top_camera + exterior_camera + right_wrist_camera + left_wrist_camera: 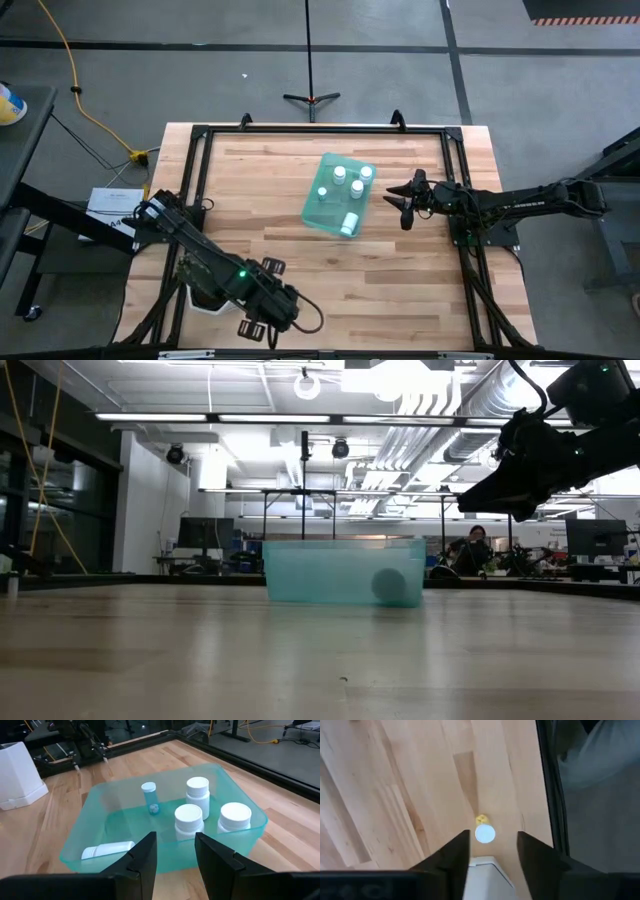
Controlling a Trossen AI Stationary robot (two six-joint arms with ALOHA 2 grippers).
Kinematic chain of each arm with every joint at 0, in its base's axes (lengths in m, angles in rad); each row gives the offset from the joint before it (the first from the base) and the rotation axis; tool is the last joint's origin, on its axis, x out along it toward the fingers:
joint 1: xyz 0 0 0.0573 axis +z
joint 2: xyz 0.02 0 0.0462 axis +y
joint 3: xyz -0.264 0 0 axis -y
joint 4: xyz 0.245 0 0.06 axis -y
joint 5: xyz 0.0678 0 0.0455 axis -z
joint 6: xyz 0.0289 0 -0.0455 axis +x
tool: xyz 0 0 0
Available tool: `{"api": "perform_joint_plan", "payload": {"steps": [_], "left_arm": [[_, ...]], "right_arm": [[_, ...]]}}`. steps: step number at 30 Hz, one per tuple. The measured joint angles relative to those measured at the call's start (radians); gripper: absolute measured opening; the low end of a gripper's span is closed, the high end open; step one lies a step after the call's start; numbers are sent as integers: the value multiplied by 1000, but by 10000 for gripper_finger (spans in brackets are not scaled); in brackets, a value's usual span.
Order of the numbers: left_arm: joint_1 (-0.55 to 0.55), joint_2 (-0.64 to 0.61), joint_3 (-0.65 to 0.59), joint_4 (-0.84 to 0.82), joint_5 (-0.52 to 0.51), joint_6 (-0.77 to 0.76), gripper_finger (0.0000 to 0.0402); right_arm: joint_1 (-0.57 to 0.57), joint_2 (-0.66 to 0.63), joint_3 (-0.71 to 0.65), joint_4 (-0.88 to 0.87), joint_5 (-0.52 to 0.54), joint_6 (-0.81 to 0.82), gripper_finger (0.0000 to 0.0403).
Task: Pick and place pill bottles into a basket
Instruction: Put the yellow pill bottle into the blue bin
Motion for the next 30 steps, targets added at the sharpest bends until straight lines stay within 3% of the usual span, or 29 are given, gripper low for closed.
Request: {"api": "perform_joint_plan", "payload": {"steps": [6,10,30], "left_arm": [[-2,2,0,-1,-26,0,276],[-2,0,-44,47,-34,-2,301],[-2,1,-309,269,90,-10,271]], "right_arm": [[0,0,0,0,0,-2,124],[0,0,0,-2,0,-2,124],[0,0,0,-8,0,-9,124]]}}
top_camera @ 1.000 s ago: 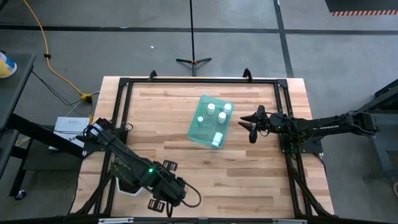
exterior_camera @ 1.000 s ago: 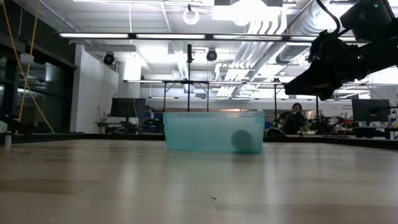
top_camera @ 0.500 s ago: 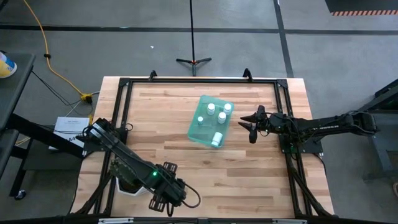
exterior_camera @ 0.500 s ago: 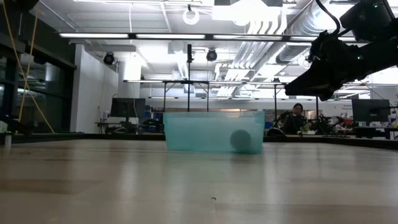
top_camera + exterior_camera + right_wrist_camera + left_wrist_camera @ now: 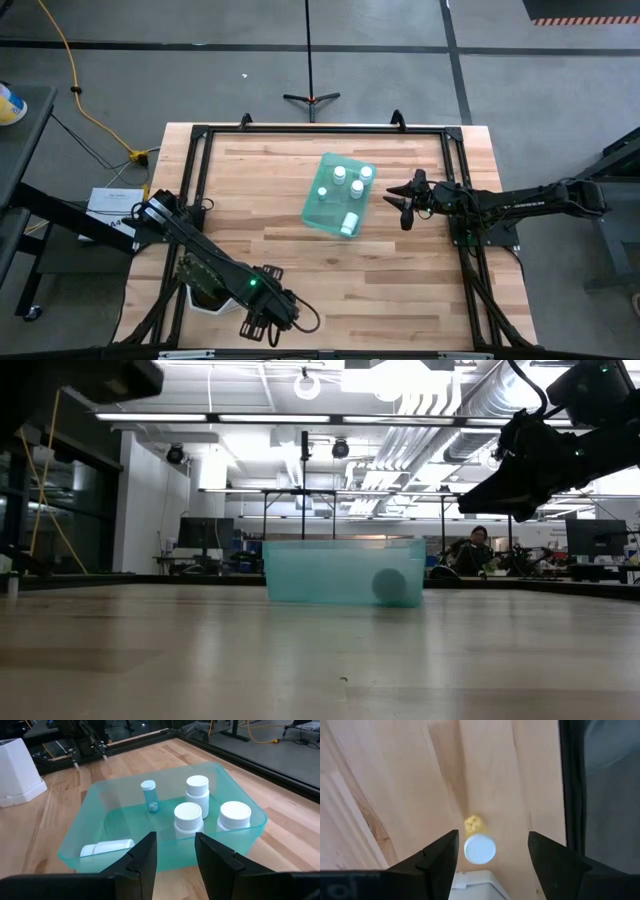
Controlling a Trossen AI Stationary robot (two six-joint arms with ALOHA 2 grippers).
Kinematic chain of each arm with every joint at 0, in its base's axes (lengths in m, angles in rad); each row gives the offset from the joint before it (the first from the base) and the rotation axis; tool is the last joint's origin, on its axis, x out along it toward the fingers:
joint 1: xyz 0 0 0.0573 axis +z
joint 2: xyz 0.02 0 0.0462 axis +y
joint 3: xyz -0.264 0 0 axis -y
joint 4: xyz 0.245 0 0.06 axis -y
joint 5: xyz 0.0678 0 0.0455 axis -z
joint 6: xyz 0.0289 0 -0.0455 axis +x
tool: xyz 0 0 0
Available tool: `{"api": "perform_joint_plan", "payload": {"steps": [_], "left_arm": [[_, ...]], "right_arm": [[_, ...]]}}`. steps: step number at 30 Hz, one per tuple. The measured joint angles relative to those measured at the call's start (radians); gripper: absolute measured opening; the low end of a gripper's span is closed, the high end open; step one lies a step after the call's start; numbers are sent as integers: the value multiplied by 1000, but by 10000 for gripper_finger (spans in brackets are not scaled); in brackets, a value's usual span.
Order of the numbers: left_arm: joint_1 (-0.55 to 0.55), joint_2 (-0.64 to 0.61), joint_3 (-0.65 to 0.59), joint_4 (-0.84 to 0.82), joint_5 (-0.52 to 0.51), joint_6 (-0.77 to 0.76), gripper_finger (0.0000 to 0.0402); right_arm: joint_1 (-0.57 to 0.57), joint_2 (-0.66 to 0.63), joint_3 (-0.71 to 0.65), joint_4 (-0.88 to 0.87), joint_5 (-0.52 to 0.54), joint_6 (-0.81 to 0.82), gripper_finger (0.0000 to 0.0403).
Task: Pick and place pill bottles into a basket
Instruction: Put the yellow pill bottle into the blue bin
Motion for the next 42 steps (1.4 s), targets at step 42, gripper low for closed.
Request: {"api": "perform_joint_plan", "payload": {"steps": [42], "left_arm": [[0,32,-81,34,-6,16,271]], "right_arm": [[0,5,0,-1,0,-29,124]]}}
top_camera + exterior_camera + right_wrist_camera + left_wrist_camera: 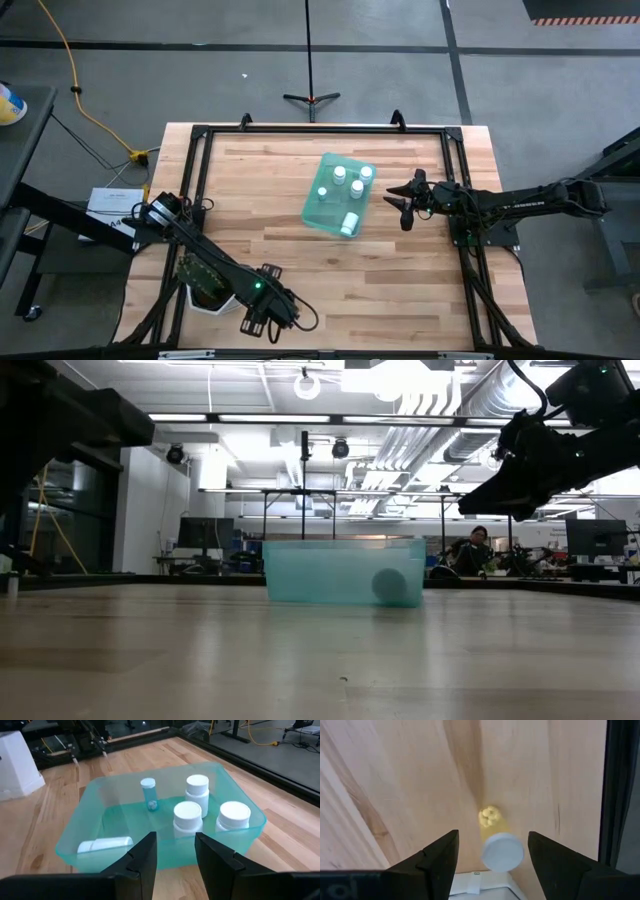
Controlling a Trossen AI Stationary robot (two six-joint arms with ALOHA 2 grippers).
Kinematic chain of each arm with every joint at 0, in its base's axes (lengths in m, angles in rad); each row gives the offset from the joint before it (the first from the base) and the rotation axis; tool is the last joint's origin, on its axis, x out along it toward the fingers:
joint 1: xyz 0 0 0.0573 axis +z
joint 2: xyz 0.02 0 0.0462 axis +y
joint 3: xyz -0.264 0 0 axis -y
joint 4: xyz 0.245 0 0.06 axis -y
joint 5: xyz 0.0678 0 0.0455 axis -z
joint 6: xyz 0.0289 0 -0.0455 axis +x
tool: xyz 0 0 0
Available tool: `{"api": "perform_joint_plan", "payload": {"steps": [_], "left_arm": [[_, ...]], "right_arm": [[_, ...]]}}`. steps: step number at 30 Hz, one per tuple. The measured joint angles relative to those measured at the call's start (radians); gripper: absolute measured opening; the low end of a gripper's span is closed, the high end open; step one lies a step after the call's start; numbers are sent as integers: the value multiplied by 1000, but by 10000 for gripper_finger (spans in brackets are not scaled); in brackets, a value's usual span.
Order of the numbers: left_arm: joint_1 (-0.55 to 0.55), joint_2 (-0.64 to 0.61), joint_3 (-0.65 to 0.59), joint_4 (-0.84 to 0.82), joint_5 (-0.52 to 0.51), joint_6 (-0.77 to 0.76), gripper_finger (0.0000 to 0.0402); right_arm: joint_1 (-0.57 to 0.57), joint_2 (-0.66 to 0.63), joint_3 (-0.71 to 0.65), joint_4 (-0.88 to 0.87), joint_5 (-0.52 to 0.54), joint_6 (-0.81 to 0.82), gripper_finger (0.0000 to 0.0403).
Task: Pick and place pill bottles into a basket
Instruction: Put the yellow pill bottle into the blue bin
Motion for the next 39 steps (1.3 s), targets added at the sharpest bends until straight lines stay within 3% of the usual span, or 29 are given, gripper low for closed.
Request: {"api": "perform_joint_plan", "payload": {"steps": [31,39], "left_arm": [[0,46,0,-2,53,19,270],[0,46,0,-3,70,19,217]], "right_arm": [[0,7,0,-14,0,0,124],[0,7,0,-14,0,1,124]]}}
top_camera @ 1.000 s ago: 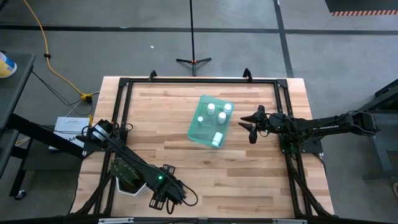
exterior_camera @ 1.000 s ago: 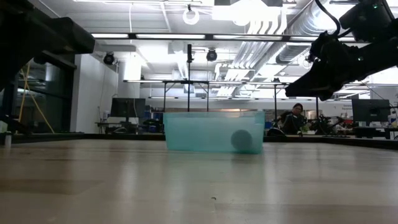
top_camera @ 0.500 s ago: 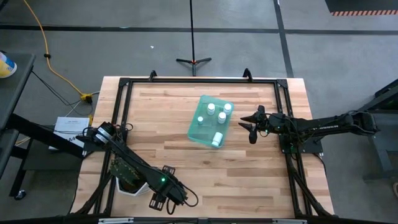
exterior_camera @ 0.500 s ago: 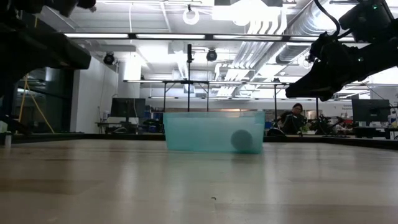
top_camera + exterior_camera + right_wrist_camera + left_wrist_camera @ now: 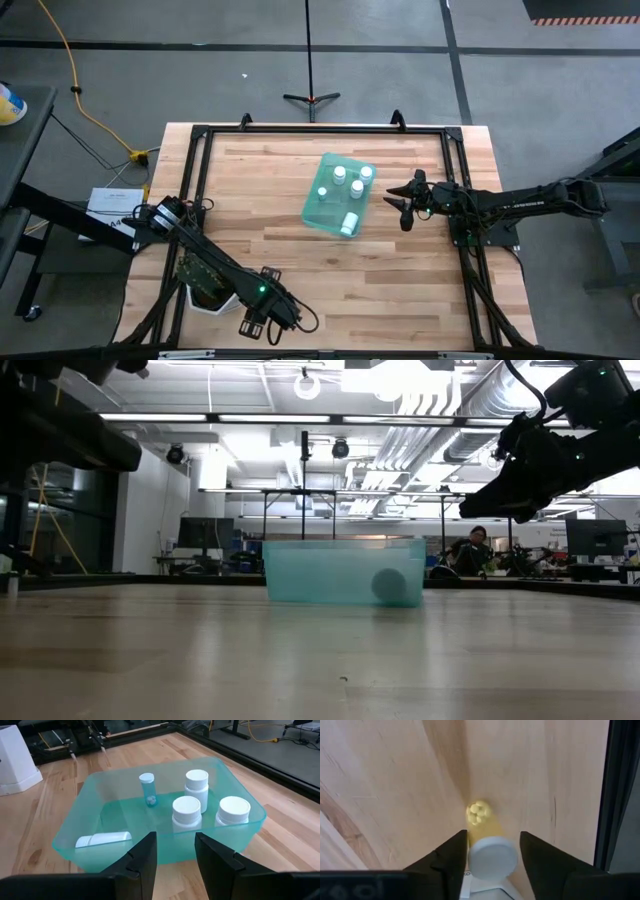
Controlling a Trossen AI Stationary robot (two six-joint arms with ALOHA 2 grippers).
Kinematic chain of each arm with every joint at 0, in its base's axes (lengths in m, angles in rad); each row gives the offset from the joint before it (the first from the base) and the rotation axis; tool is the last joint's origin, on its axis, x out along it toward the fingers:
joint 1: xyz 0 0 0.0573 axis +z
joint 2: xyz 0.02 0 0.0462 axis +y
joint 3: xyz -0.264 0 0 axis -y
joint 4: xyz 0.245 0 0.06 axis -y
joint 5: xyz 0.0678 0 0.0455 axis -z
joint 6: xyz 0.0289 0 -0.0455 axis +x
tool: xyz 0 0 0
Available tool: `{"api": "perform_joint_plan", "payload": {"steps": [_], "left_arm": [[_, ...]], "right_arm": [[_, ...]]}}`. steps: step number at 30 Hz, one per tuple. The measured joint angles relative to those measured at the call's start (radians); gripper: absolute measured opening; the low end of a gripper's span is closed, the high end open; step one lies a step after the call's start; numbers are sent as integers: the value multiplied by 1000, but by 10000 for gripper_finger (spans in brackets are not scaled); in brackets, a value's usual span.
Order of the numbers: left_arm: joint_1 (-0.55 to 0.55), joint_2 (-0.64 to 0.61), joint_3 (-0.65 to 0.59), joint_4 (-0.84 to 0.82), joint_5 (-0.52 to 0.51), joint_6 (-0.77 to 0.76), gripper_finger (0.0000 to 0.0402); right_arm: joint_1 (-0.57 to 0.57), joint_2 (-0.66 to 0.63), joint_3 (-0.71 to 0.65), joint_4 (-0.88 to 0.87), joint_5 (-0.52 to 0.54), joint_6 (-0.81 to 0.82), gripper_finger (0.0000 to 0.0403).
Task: Pick and place pill bottles into a basket
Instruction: Put the yellow pill bottle into the blue bin
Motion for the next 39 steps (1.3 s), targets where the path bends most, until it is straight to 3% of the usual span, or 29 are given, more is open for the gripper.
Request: {"api": "perform_joint_plan", "payload": {"steps": [11,19,28,35,39], "left_arm": [[1,0,0,-1,4,0,147],[8,0,36,-27,4,0,173],[72,0,133,-122,-6,6,148],[149,0,203,-202,-23,117,171],[203,0,240,-224,-45,200,163]], "right_arm": [[0,0,0,0,0,-1,124],[0,0,0,0,-3,-1,124],[0,0,0,0,-4,-6,124],[0,0,0,0,-8,-10,124],[0,0,0,-1,-11,-18,124]]}}
